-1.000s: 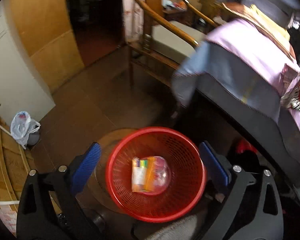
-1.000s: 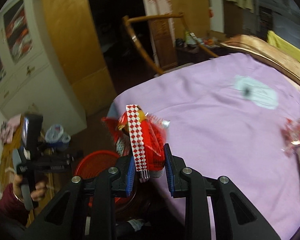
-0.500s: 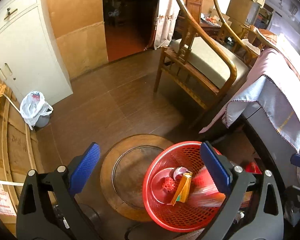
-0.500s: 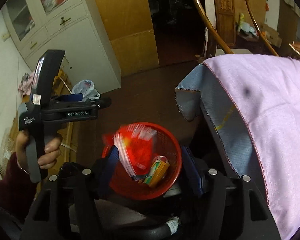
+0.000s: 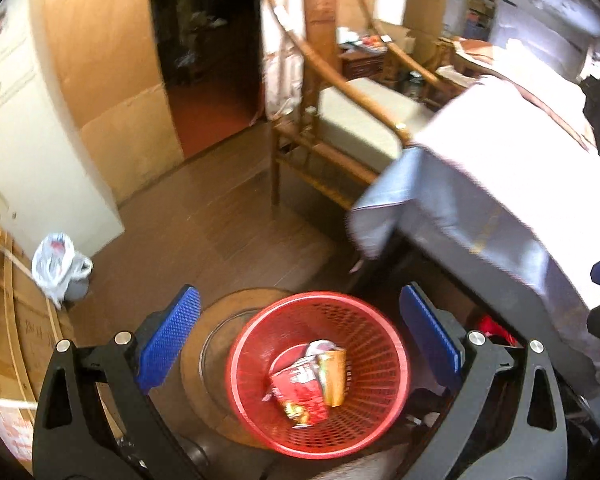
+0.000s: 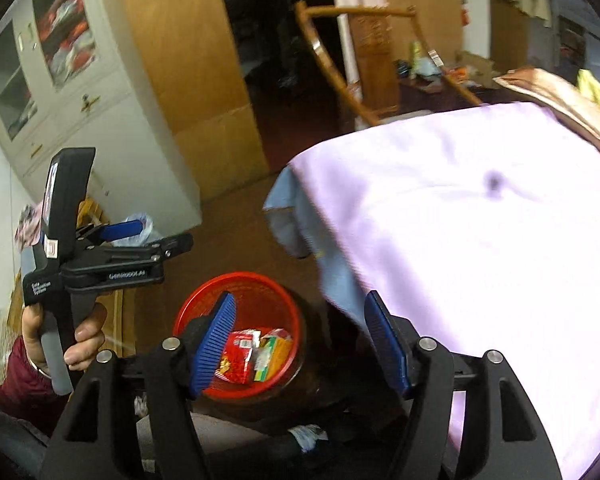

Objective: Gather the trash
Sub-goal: 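Carry both items to the red basket and open both tools to drop them, then bring both tools back over the paper cup and green packet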

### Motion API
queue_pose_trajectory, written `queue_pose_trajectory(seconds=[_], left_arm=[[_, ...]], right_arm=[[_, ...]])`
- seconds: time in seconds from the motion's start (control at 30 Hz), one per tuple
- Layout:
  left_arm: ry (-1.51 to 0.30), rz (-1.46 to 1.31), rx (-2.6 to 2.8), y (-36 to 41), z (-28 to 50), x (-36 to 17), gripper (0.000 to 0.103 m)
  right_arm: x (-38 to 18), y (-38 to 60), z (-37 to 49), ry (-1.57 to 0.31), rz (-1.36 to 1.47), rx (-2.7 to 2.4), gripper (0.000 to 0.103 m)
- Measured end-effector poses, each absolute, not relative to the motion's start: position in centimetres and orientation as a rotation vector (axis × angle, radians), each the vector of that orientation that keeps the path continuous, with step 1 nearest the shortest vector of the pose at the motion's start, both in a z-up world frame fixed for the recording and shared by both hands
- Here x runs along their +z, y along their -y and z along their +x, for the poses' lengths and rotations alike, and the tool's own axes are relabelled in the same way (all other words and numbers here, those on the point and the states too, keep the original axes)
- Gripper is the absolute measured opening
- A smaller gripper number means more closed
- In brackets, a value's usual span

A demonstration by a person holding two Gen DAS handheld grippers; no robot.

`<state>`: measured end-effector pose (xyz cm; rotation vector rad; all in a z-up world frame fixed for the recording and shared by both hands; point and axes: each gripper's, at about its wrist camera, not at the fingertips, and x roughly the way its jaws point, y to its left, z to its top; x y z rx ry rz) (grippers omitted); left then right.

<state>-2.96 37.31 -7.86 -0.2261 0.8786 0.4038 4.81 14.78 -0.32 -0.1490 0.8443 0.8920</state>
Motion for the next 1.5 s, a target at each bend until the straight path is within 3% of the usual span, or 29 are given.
queue_pose_trajectory(seconds=[0.23, 0.47, 0.6, 0.93, 1.5], left_arm=[[-0.819, -0.076, 0.287, -28.2, -2.0, -4.0, 0.096], [-0.758, 0.031, 0.105, -16.7, -1.1, -0.9, 0.096], [-0.747, 0.087, -0.002, -10.2, 0.2, -0.7, 0.096], [-0.808, 0.167, -0.225, 2.5, 6.7, -2.8, 0.096], [-0.883, 0.17, -0.267, 6.2, 14.7, -5.9, 0.096]], right_arm=[[1.7, -5.2, 3.8, -0.722, -0.024, 0.782, 0.075], [2.7, 6.9, 1.8, -0.593, 0.133, 0.608, 0.088], [2.0, 13.6, 1.4, -0.556, 0.224, 0.486, 0.093], [-3.1, 25.9, 3.5, -0.562, 0.316, 0.126, 0.094], [-4.3, 29.5, 9.2, -0.621, 0.305, -0.02, 0.098]])
